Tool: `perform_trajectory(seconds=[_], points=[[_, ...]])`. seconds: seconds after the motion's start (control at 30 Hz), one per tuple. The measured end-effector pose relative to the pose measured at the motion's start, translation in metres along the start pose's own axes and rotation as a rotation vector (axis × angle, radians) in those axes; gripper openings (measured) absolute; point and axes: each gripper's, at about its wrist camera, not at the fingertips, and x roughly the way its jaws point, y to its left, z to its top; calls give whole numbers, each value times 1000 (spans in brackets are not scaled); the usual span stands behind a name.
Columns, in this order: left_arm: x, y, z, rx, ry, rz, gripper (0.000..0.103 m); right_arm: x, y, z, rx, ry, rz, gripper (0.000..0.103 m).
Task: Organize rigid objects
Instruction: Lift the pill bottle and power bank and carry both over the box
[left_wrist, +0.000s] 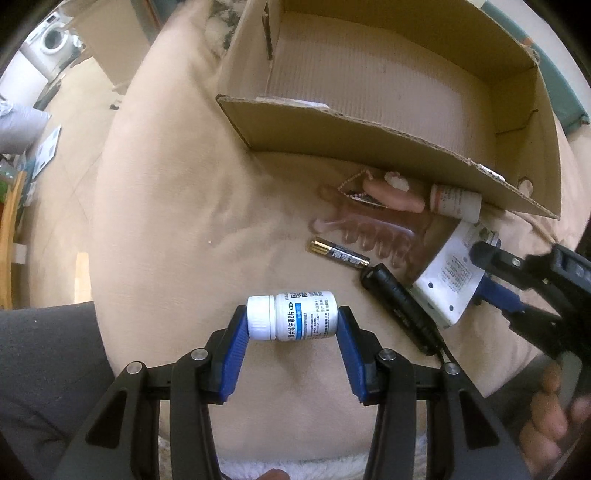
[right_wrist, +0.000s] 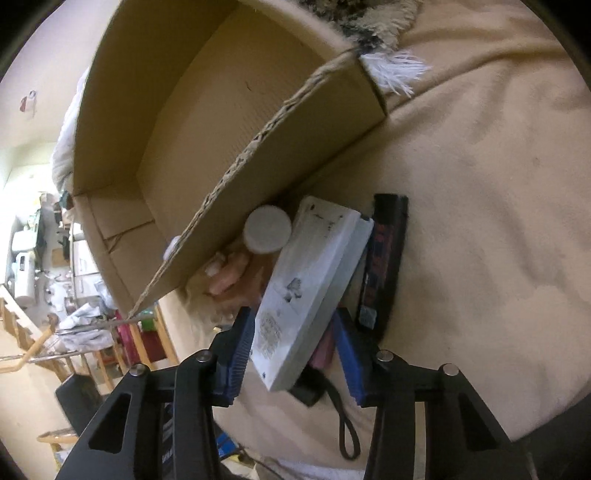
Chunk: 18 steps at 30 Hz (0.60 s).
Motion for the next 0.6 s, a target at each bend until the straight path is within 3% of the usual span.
perform_trajectory(seconds=[0.2, 0.33, 0.6], points=[[4, -2, 1, -14, 5, 3, 44, 7, -2, 7, 35, -34, 5, 39], [5, 0, 3, -19, 3, 0, 44, -7, 14, 1, -36, -96, -4, 25], [0, 4, 6, -40, -2, -19, 44, -40, 26, -24, -109, -143, -6, 22]])
